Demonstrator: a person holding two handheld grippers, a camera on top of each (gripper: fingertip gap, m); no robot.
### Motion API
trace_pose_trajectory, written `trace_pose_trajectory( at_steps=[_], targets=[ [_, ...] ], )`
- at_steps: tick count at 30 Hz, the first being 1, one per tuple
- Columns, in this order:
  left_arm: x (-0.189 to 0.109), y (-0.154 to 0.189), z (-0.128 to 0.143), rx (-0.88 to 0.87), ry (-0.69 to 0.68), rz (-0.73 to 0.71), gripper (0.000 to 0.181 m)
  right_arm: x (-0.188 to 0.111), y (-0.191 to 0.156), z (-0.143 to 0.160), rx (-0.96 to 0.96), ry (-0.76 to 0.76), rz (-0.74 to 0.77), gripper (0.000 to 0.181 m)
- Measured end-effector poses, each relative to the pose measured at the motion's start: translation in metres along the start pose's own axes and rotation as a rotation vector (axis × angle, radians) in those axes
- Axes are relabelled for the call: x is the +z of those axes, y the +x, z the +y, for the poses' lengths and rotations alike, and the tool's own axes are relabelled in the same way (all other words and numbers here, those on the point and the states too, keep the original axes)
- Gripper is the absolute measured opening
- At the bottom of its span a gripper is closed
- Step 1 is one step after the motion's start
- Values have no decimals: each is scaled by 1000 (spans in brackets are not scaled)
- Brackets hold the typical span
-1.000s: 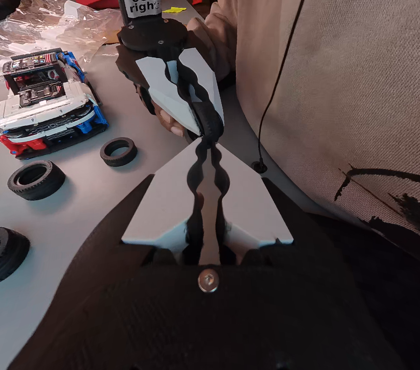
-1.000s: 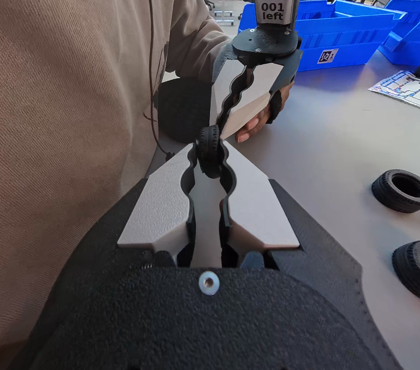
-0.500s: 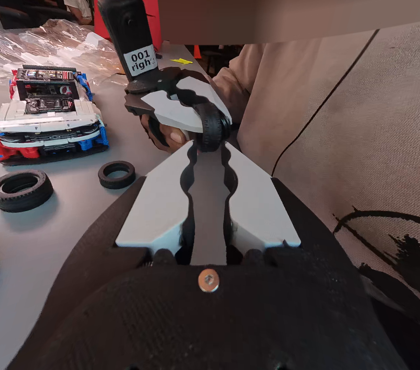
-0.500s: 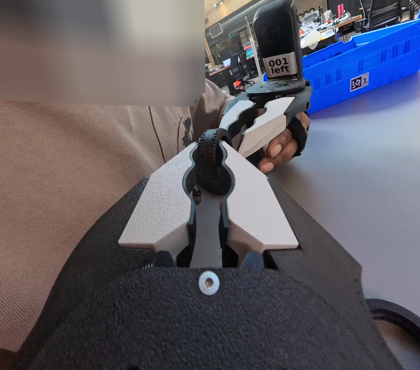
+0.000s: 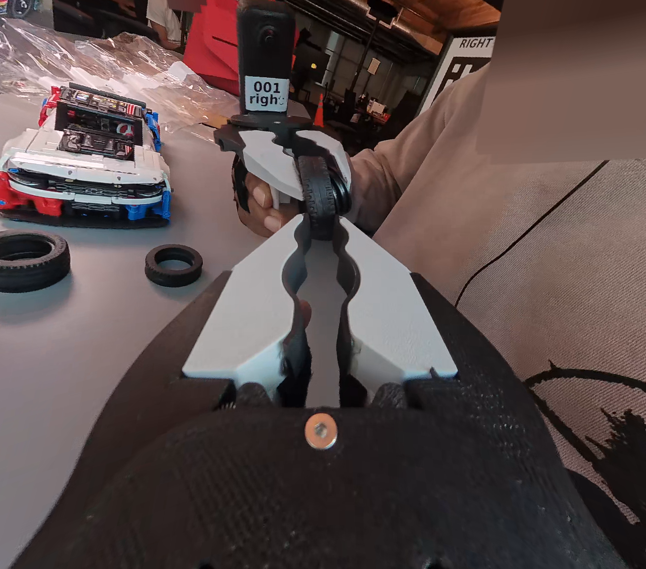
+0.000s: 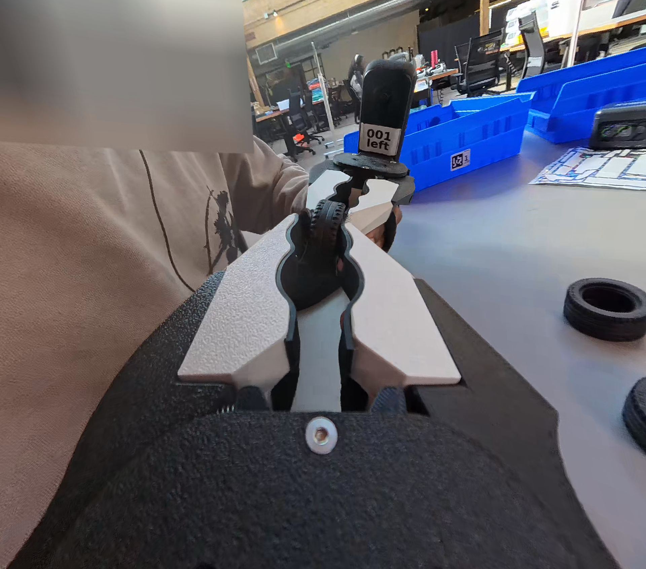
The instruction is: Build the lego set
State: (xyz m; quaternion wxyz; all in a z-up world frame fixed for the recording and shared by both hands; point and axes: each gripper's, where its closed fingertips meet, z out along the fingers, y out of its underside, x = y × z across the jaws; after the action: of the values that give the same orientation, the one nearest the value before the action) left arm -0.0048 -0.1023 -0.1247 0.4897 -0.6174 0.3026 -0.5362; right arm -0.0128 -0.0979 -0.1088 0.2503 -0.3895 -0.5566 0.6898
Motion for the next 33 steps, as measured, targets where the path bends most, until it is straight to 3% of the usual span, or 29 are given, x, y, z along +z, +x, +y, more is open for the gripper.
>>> trace_pose_trajectory(
  at_steps=[10,17,23,27,33],
  targets=[
    [-4,-21,0,-100,0,-33,12,-2,17,6,66,-76,25,19],
    [-1,-16,11,-23,-78,-39,12,-5,11,26,-110,-353,14,27],
    [1,-12,8,32,-86,-59,12,-2,5,21,-137,-435,-42,22],
    [-7,-18,1,36,-44,-109,12,2,14,16,-136,-373,30,18],
    [-15,-29,-3,43,-12,-159,11,3,27,12,-64,-163,118,17]
  ],
)
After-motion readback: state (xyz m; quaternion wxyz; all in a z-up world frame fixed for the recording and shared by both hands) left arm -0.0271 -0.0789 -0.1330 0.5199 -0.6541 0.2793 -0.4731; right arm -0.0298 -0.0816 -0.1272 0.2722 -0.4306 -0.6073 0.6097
